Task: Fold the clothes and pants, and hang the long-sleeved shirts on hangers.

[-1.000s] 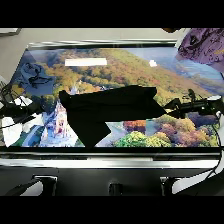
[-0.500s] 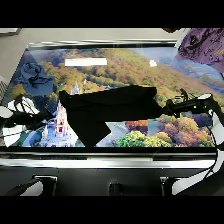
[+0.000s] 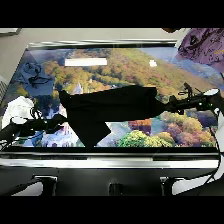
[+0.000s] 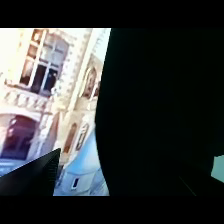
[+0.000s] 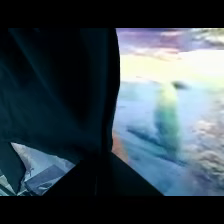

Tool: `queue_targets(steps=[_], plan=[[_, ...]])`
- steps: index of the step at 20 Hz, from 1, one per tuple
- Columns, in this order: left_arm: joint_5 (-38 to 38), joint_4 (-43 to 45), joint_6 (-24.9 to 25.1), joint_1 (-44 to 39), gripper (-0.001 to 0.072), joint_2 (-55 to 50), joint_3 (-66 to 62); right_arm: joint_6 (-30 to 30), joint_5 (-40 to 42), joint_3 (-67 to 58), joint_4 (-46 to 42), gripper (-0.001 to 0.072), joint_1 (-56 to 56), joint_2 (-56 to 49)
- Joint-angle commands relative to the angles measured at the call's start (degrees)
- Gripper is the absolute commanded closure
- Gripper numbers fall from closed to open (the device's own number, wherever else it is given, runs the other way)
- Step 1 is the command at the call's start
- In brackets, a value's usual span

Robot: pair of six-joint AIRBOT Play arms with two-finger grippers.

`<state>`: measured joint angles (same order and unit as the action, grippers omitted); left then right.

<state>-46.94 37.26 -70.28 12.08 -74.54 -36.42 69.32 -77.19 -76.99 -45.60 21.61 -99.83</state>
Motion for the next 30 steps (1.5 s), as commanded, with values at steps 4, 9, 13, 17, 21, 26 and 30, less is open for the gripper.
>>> queue_targets(steps=[4,9,13,17,21,26,30], plan=[[3.37,-2.8,3.32,-1.77,0.0043,-4.61,-1.25,0.35,-1.97,-0.07,0.13,0.0679,-0.02,2.99],[3.26,-2.8,3.3,-2.78,0.0089,-7.5,-2.91,0.35,-1.97,-0.07,0.13,0.0679,-0.02,4.98],[3.08,-2.82,3.28,-4.0,0.0511,-8.59,-3.04,0.35,-1.92,-0.07,0.13,0.0679,-0.02,6.58],[-0.7,-2.78,3.48,-3.98,0.069,-8.55,-8.41,-0.52,-3.21,-0.07,1.33,0.068,-1.03,8.61],[-3.65,-2.4,1.38,-4.0,0.0692,-7.28,-19.91,-0.96,3.8,-2.14,0.9,0.0682,-6.58,12.74],[-8.59,16.0,-11.76,-3.43,0.0692,-5.73,-48.83,4.48,15.74,-22.1,-10.71,0.0682,-10.99,17.77],[-18.1,29.29,-17.44,-3.28,0.0693,-4.63,-77.15,6.01,16.81,-37.55,-17.18,0.0682,-11.13,24.59]])
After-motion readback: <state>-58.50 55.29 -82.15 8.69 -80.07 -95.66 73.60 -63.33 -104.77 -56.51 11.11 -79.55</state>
